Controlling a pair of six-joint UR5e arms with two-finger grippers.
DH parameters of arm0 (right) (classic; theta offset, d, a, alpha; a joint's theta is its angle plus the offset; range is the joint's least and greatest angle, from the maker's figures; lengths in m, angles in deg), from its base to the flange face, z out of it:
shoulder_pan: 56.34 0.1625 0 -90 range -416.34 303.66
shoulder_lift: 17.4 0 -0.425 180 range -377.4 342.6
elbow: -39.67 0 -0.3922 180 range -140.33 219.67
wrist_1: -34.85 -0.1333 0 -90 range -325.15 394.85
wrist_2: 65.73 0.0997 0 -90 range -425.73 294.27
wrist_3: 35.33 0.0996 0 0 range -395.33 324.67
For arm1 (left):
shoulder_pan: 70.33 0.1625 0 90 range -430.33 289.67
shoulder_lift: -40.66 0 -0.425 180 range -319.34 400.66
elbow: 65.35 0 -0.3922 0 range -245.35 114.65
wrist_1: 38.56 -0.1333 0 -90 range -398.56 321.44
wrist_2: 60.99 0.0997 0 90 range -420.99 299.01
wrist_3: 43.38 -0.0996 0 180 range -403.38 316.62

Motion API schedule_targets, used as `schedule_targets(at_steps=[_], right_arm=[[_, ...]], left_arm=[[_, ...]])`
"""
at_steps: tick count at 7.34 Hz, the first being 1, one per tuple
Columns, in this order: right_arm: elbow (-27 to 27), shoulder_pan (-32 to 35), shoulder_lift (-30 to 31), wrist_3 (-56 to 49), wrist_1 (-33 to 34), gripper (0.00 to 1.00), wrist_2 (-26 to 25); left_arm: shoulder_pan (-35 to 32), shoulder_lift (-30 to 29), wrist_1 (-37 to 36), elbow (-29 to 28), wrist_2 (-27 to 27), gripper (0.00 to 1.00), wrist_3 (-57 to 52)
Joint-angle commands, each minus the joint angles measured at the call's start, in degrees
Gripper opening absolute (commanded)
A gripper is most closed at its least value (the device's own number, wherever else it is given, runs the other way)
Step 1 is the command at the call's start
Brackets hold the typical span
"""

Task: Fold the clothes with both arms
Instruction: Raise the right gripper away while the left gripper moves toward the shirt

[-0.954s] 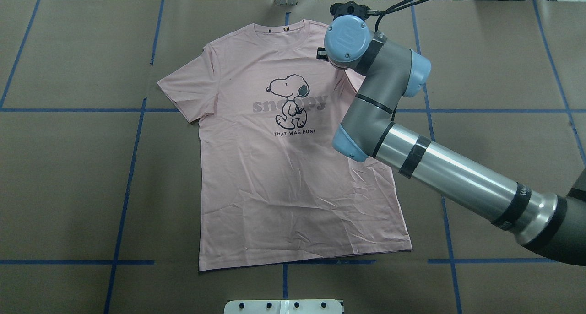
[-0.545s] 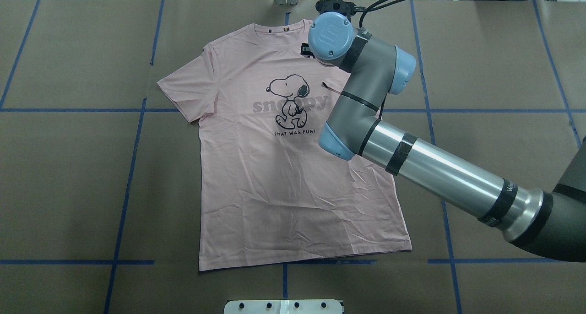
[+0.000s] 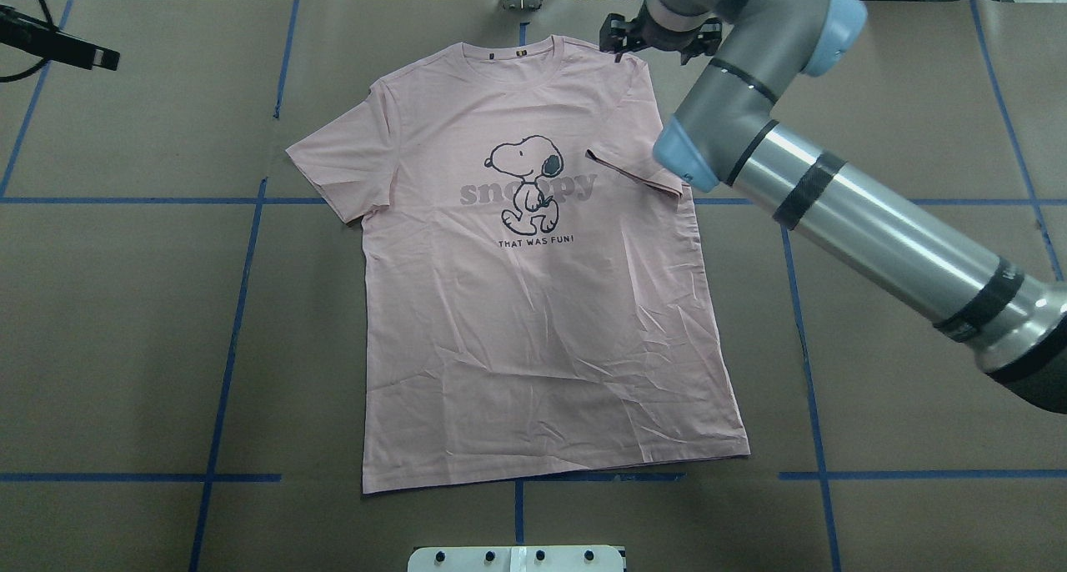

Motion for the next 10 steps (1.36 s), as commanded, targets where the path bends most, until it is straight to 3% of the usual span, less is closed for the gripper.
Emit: schedule_targets(at_steps=[1,2,3,5,7,10], right_arm=[[5.3,10.9,14.1,-11.3,-11.2,1.0,16.7],[5.3,15.7,19.4,-16.4,-16.3,1.0,21.9],[5.4,18.9,22.6,-21.7,-16.6,1.0,25.4],[5.7,19.7,23.4,-22.4,-16.7,1.0,25.0],[5.8,19.7,23.6,-22.3,-16.8,1.0,24.7],[5.8,19.7,23.8,-22.3,-16.8,1.0,24.7]], left_arm=[[8.6,-2.8,0.2,-0.2,7.5,1.0,12.8],[13.0,-4.2,0.0,-1.5,12.7,0.86,21.9],[16.0,-6.9,0.1,-5.2,17.8,0.76,28.3],[20.4,-8.7,1.5,-11.3,26.9,0.68,31.8],[22.0,-10.0,8.0,-18.8,28.3,0.64,34.5],[22.5,-10.9,8.2,-21.3,30.0,0.6,34.8]])
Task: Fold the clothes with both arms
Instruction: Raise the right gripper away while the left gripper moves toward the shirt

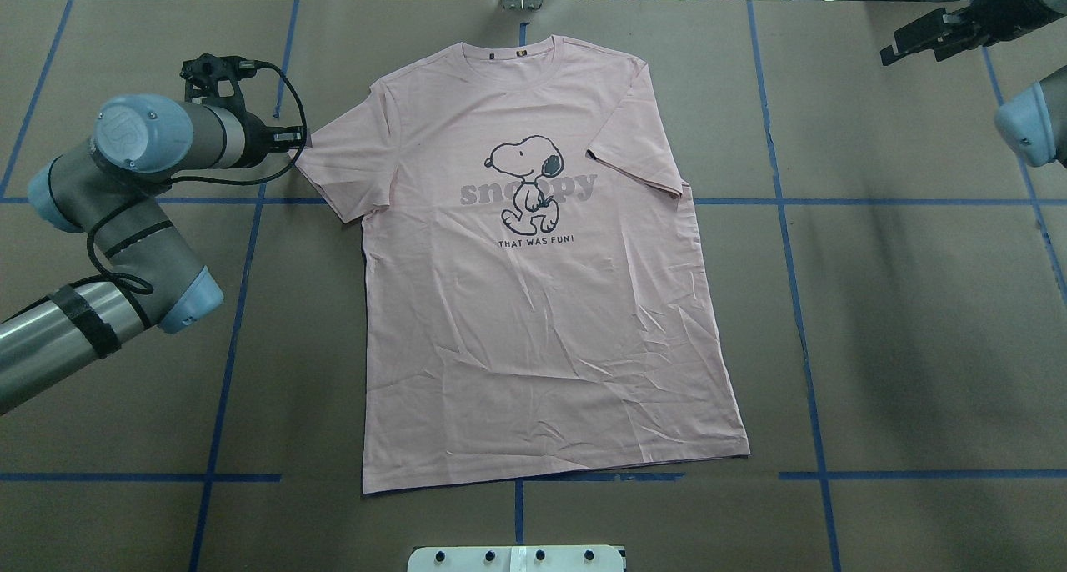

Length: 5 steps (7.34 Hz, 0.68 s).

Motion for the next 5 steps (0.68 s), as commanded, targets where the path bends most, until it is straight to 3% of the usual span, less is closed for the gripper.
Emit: schedule_targets(at_steps=[1,3,4,5], right_arm=[[0.0,0.0,0.1,0.0,0.0,1.0,0.0],[0.0,0.0,0.1,0.0,0.0,1.0,0.0],[0.0,0.0,0.3,-0.1,0.0,1.0,0.0],[0.0,0.0,0.4,-0.1,0.0,1.0,0.1]], left_arm=[[0.3,-0.8,0.0,-1.6,0.4,0.6,0.0],[0.7,-1.2,0.1,-2.0,0.4,0.59,-0.3],[0.7,-1.2,0.1,-1.9,0.4,0.51,-0.4],[0.7,-1.2,0.2,-1.9,0.4,0.3,-0.3]])
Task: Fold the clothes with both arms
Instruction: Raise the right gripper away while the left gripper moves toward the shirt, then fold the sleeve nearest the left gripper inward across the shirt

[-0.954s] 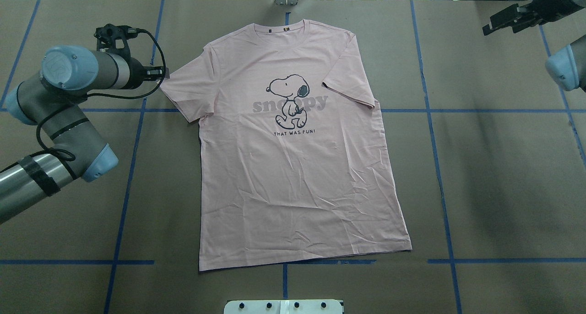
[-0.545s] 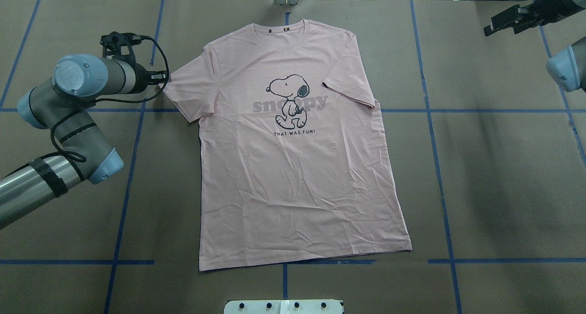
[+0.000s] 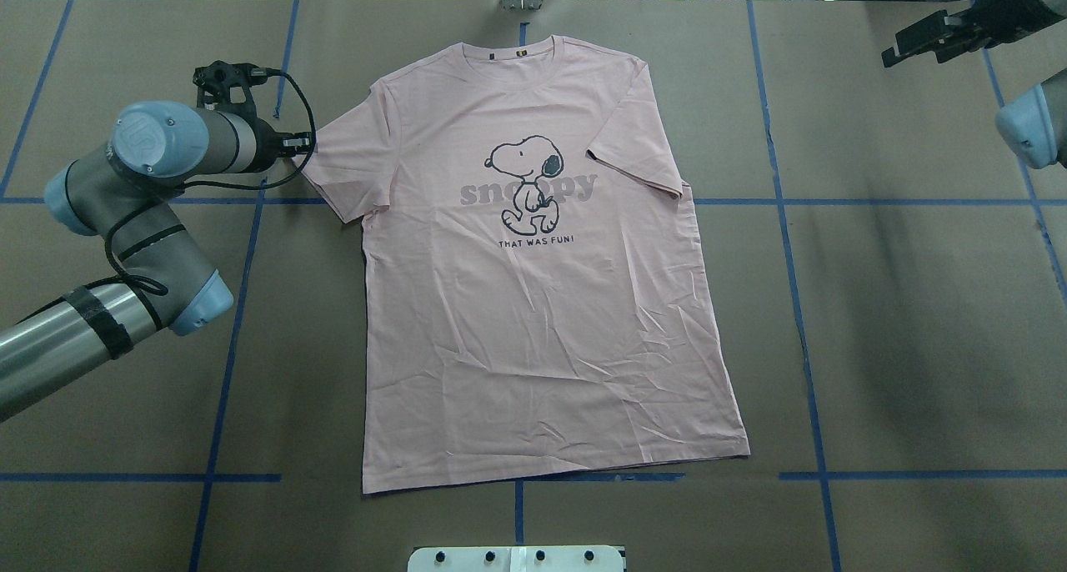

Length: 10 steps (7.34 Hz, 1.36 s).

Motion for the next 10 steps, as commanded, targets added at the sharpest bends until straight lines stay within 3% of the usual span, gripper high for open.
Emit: schedule_targets(at_steps=[1,5,7,8,9,10], right_arm=[[0.0,0.0,0.2,0.1,0.0,1.0,0.1],[0.0,0.0,0.3,0.1,0.0,1.0,0.0],[0.1,0.0,0.3,0.3,0.0,1.0,0.0],[0.3,0.0,0.3,0.5,0.0,1.0,0.0],[0.4,-0.1,0.3,0.5,0.0,1.0,-0.1],[0.4,-0.1,0.3,0.6,0.0,1.0,-0.1]], left_arm=[[0.0,0.0,0.1,0.1,-0.1,0.0,-0.6],[-0.1,0.8,-2.9,6.3,-0.1,0.0,-2.9],[0.5,-3.6,-19.9,12.4,0.0,0.0,-2.4],[2.7,-10.0,-31.6,12.3,1.2,0.0,-1.4],[4.0,-13.8,-37.0,11.1,2.7,0.0,0.1],[4.1,-17.1,-37.5,7.1,2.8,0.0,0.3]])
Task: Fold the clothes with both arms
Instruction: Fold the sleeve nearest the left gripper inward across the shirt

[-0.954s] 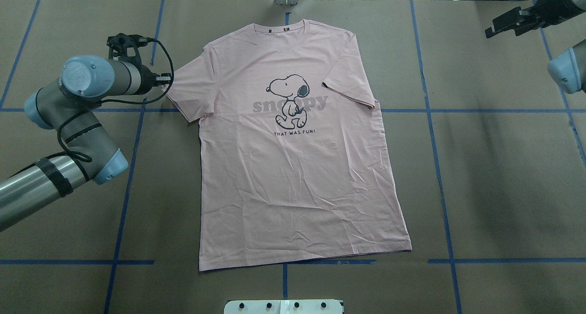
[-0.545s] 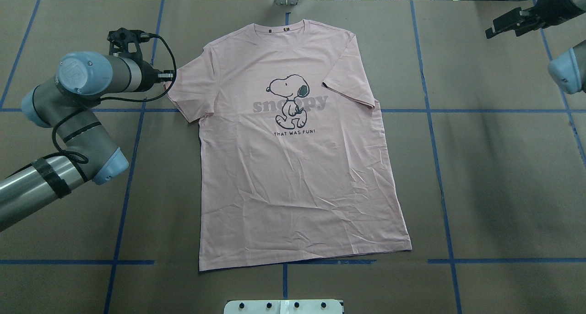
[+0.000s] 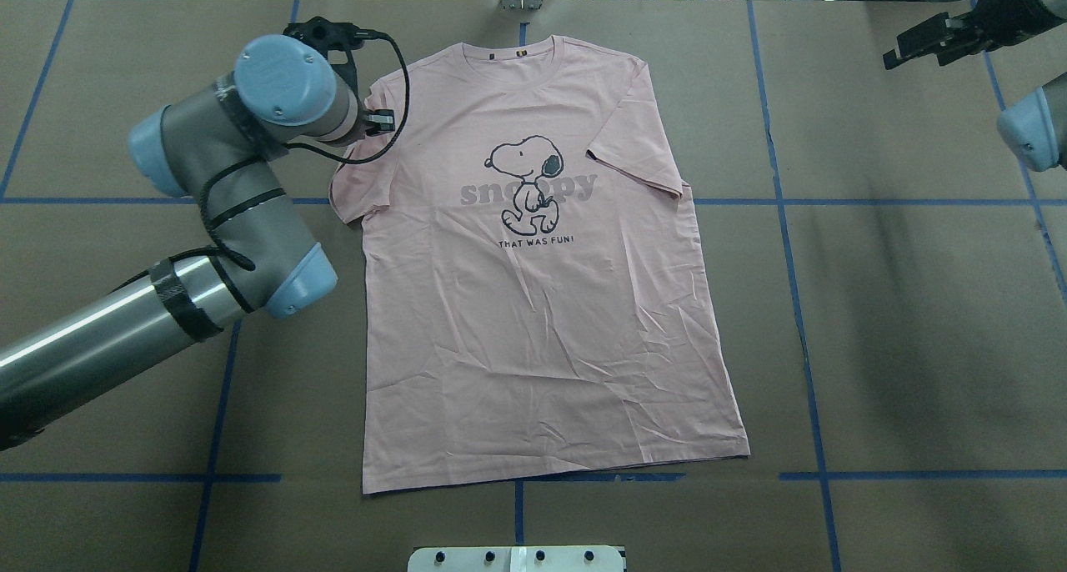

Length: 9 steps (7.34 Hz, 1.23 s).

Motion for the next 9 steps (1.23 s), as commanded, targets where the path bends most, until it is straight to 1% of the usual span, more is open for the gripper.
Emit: schedule_targets(at_steps=[1,2,3,4,5,6,7,8,9], right_arm=[[0.1,0.0,-0.1,0.1,0.0,1.0,-0.1],[0.1,0.0,-0.2,0.1,0.0,1.0,-0.1],[0.1,0.0,-0.3,0.1,0.0,1.0,-0.1],[0.1,0.0,-0.5,0.2,0.0,1.0,-0.2],[0.1,-0.1,-0.6,0.3,0.0,1.0,-0.3],[0.1,-0.1,-0.6,0.4,0.0,1.0,-0.2],[1.3,-0.5,-0.6,2.4,0.1,1.0,-0.3],[4.4,-1.9,-0.2,7.2,0.2,1.0,-1.6],[8.2,-4.9,0.7,13.5,0.6,1.0,-4.0]], left_arm=[[0.9,-9.7,-5.7,-9.4,0.8,0.0,0.9],[1.2,-13.0,-5.9,-13.5,1.4,0.0,2.5],[1.9,-15.7,-8.1,-16.3,1.7,0.0,2.9],[2.0,-16.4,-9.6,-16.4,1.7,0.0,2.9],[2.4,-16.3,-10.0,-16.5,1.8,0.47,2.7],[2.4,-16.0,-9.9,-15.8,2.0,0.99,2.1],[2.4,-15.9,-9.7,-13.0,1.7,1.0,1.8],[2.5,-13.6,-9.5,-6.8,1.0,1.0,0.8],[2.5,-7.8,-9.3,2.4,-2.4,1.0,-1.3]])
